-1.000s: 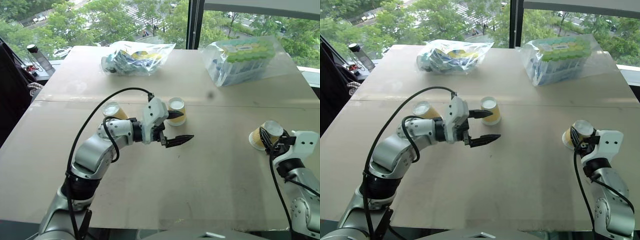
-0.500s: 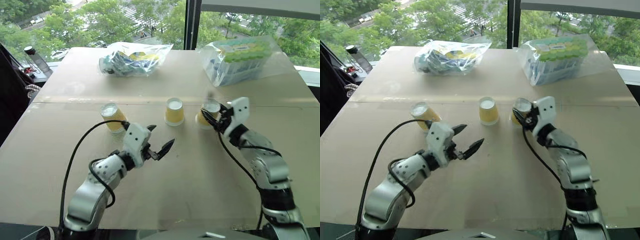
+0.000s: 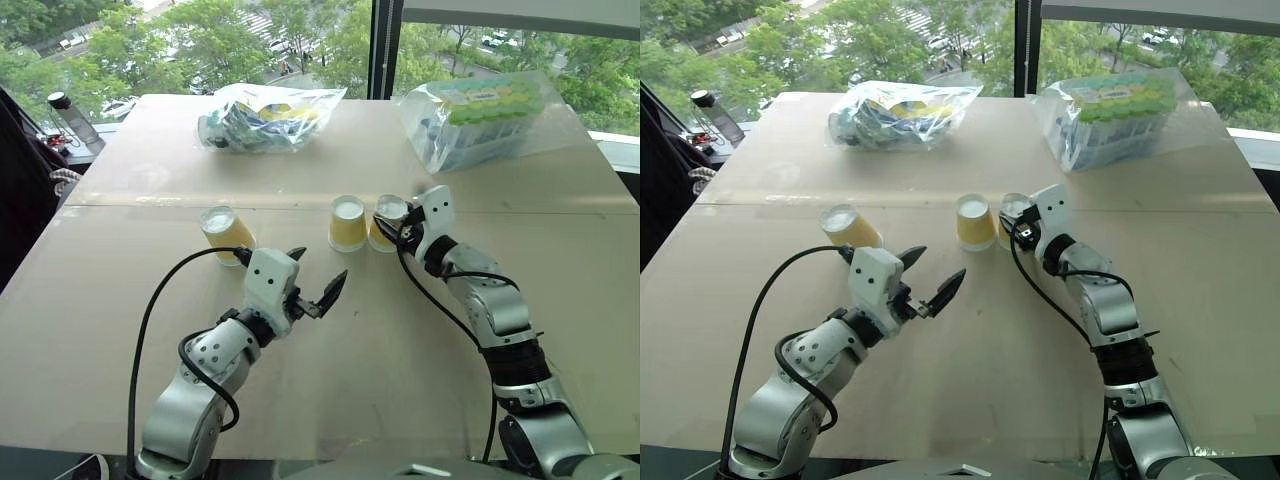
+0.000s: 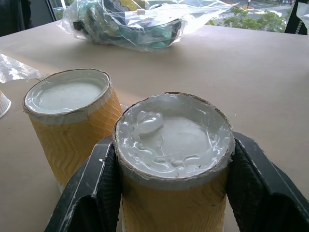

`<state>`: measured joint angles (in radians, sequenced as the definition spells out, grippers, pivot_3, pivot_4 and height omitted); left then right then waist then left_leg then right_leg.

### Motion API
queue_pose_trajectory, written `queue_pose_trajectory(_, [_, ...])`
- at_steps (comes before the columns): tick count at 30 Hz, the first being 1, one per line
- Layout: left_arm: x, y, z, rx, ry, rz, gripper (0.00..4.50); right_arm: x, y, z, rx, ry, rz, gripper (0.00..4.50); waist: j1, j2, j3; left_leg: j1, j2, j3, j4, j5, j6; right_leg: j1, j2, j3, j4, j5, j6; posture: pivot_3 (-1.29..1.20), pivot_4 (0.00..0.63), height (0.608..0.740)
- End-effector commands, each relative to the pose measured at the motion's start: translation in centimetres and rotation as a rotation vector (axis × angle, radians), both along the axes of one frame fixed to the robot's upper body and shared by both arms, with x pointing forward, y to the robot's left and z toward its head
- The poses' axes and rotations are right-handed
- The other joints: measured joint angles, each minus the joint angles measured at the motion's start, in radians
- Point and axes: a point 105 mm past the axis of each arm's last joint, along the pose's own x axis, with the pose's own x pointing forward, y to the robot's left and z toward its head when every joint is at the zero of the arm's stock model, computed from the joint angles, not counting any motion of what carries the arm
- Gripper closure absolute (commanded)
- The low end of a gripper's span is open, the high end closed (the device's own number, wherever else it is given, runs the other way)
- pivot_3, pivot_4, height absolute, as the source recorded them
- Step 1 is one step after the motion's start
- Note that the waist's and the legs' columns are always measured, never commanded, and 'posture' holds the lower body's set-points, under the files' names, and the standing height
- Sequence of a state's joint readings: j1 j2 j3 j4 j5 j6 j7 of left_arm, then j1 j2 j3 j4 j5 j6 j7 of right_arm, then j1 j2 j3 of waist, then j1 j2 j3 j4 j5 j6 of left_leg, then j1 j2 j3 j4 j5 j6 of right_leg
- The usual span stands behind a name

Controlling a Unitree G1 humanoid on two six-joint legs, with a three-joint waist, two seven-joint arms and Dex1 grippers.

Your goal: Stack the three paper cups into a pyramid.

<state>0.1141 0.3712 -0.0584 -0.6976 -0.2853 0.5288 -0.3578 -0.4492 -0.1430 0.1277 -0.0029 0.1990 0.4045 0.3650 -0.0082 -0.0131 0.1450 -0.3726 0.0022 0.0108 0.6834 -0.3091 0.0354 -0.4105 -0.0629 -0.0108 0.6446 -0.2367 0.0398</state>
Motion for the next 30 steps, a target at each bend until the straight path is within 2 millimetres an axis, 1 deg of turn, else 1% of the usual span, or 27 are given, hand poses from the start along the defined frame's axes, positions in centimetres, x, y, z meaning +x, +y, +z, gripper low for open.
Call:
queue_pose_trajectory(1, [-0.1,-0.2,1.3,-0.015,-0.067,-0.005,0.0,0.1,-0.2,1.1,0.009,-0.043,-0.009,1.27,-0.002,0.0,0.0,0.0,0.0,0.0,0.0,0.0,0.0,0.0,0.0,0.0,0.0,0.0,0.0,0.0,0.15,0.74])
queue_pose_trajectory(2, [-0.2,-0.3,1.4,-0.012,-0.072,-0.017,0.0,0.1,-0.3,1.1,0.012,-0.041,-0.015,0.92,-0.003,0.0,0.0,0.0,0.0,0.0,0.0,0.0,0.0,0.0,0.0,0.0,0.0,0.0,0.0,0.0,0.15,0.74])
queue_pose_trajectory(4, [-0.5,-0.5,1.6,-0.002,-0.093,-0.044,0.0,-0.1,-0.7,1.0,0.015,-0.039,-0.021,0.06,-0.003,0.0,0.0,0.0,0.0,0.0,0.0,0.0,0.0,0.0,0.0,0.0,0.0,0.0,0.0,0.0,0.15,0.74])
queue_pose_trajectory(9, [-1.6,0.3,2.3,-0.026,-0.142,-0.068,0.0,-1.3,-1.8,0.6,0.006,-0.046,-0.018,0.06,-0.003,0.0,0.0,-0.001,0.0,-0.001,0.0,0.0,0.0,0.0,-0.001,0.001,-0.001,0.0,0.0,0.0,0.15,0.74])
queue_pose_trajectory(11, [-2.3,1.4,2.3,-0.037,-0.16,-0.039,0.0,-2.4,-2.4,0.5,0.012,-0.032,0.004,0.06,-0.003,0.0,0.0,-0.002,0.0,-0.001,-0.001,0.0,0.0,-0.001,-0.002,0.0,-0.001,0.0,0.0,0.0,0.15,0.74])
queue_pose_trajectory(13, [-2.9,4.4,2.0,-0.071,-0.178,0.124,0.0,-4.7,-4.2,-0.1,-0.018,-0.013,0.055,0.06,-0.002,0.0,0.0,-0.002,0.0,-0.002,-0.001,-0.002,0.003,-0.001,-0.006,0.0,-0.002,0.0,0.0,0.0,0.15,0.74])
queue_pose_trajectory(14, [-2.9,5.9,1.8,-0.065,-0.192,0.215,0.0,-5.9,-4.8,-0.1,-0.034,-0.018,0.089,0.06,0.0,0.0,0.0,-0.003,0.0,-0.003,-0.001,-0.002,0.004,-0.001,-0.007,-0.001,-0.002,0.0,0.0,0.0,0.15,0.74])
queue_pose_trajectory(15, [-3.0,6.8,1.7,-0.059,-0.203,0.272,0.0,-6.6,-5.1,0.0,-0.045,-0.023,0.114,0.06,0.004,0.0,0.0,-0.004,0.0,-0.003,-0.001,-0.003,0.004,-0.001,-0.007,-0.002,-0.003,0.0,0.0,0.0,0.15,0.74])
queue_pose_trajectory(18, [-2.2,9.9,1.7,-0.035,-0.247,0.461,0.0,-9.4,-5.5,1.2,-0.02,-0.083,0.258,0.06,0.015,0.0,0.0,-0.006,0.0,-0.005,0.0,-0.004,0.006,-0.001,-0.007,-0.004,-0.005,0.0,0.0,0.0,0.15,0.74])
queue_pose_trajectory(19, [-1.9,10.8,1.7,-0.055,-0.252,0.516,0.0,-10.3,-5.6,2.0,0.026,-0.121,0.304,0.06,0.017,0.0,0.0,-0.006,0.0,-0.005,0.0,-0.004,0.006,-0.001,-0.007,-0.004,-0.005,0.0,0.0,0.0,0.15,0.74])
queue_pose_trajectory(20, [-1.4,11.3,1.7,-0.071,-0.26,0.538,0.0,-11.2,-5.6,2.2,0.038,-0.118,0.352,0.06,0.019,0.0,0.0,-0.005,0.0,-0.006,0.001,-0.004,0.006,0.0,-0.005,-0.005,-0.005,0.0,0.0,0.0,0.15,0.74])
queue_pose_trajectory(21, [-0.9,11.4,1.8,-0.085,-0.27,0.534,0.0,-11.7,-5.7,2.1,0.042,-0.104,0.384,0.06,0.02,0.0,0.0,-0.003,0.0,-0.006,0.001,-0.004,0.006,0.001,-0.001,-0.005,-0.004,0.0,0.0,0.0,0.15,0.74])
queue_pose_trajectory(24, [0.9,11.3,1.7,-0.107,-0.283,0.519,0.0,-13.1,-5.8,2.5,0.068,-0.107,0.477,0.06,0.022,-0.002,0.001,0.006,0.0,-0.006,0.001,-0.004,0.006,0.01,0.001,-0.006,-0.003,0.0,-0.001,0.0,0.15,0.74])
queue_pose_trajectory(26, [1.6,11.6,1.4,-0.104,-0.291,0.54,0.0,-13.5,-5.8,2.7,0.079,-0.114,0.513,0.06,0.021,-0.003,0.002,0.01,0.0,-0.006,0.001,-0.004,0.006,0.013,0.001,-0.007,-0.004,0.0,-0.001,0.0,0.15,0.74])
queue_pose_trajectory(28, [2.0,12.3,1.1,-0.112,-0.293,0.587,0.0,-13.6,-5.8,2.9,0.098,-0.121,0.523,0.06,0.017,-0.003,0.002,0.01,0.0,-0.006,0.001,-0.004,0.006,0.014,0.001,-0.006,-0.004,0.0,-0.001,0.0,0.15,0.74])
queue_pose_trajectory(30, [2.3,12.5,0.8,-0.111,-0.291,0.604,0.0,-13.7,-5.7,3.1,0.109,-0.126,0.534,0.06,0.018,-0.003,0.002,0.01,0.0,-0.005,0.001,-0.004,0.006,0.013,0.001,-0.006,-0.004,0.0,0.0,0.0,0.15,0.74])
